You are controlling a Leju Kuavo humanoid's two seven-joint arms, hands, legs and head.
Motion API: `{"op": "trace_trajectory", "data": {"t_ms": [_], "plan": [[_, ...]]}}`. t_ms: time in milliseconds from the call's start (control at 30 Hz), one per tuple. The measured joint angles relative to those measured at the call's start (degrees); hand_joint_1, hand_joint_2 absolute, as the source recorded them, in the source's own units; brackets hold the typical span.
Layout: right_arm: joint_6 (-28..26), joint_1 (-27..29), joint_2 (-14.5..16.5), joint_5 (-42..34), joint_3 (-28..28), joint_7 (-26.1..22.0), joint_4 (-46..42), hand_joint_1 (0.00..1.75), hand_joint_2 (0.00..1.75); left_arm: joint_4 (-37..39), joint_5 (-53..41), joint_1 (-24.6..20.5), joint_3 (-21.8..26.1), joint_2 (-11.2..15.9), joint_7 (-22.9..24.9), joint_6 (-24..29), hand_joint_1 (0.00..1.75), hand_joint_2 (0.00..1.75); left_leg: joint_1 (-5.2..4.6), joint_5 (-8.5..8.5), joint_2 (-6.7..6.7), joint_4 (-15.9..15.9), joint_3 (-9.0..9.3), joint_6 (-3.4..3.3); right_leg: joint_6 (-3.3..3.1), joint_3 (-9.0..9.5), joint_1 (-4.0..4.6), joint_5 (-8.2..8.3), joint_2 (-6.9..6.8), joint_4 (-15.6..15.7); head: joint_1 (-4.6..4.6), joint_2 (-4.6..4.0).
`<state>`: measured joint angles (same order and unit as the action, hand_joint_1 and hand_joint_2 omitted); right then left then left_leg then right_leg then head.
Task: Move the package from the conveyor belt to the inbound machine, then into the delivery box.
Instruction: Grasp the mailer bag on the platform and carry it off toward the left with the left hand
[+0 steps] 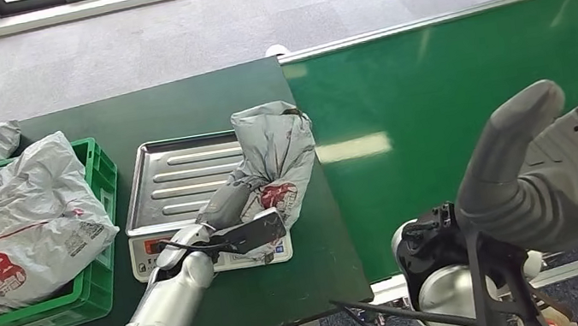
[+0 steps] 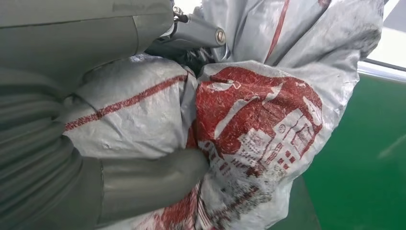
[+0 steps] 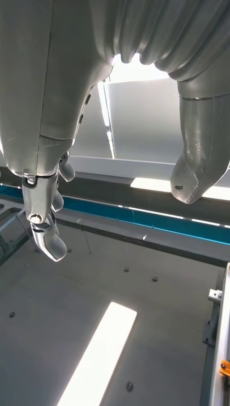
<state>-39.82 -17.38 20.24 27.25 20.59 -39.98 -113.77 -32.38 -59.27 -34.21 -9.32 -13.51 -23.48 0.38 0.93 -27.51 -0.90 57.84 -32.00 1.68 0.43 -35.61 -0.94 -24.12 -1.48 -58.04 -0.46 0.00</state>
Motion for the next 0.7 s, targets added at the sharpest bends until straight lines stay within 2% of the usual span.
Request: {"op": "trace_trajectory", "data": {"t_ms": [700], "plan": [[0.00,0.13,0.00,0.18,0.00,0.00,0.34,0.00,1.75,0.14,1.91,-0.27,-0.02,0.02,-0.85,-0.42,1.75,1.75,0.00,-0.01,0.00,0.00,-0.01,0.00,0.00,-0.05,0.01,-0.01,0.02,0.00,0.00,0.00]]}}
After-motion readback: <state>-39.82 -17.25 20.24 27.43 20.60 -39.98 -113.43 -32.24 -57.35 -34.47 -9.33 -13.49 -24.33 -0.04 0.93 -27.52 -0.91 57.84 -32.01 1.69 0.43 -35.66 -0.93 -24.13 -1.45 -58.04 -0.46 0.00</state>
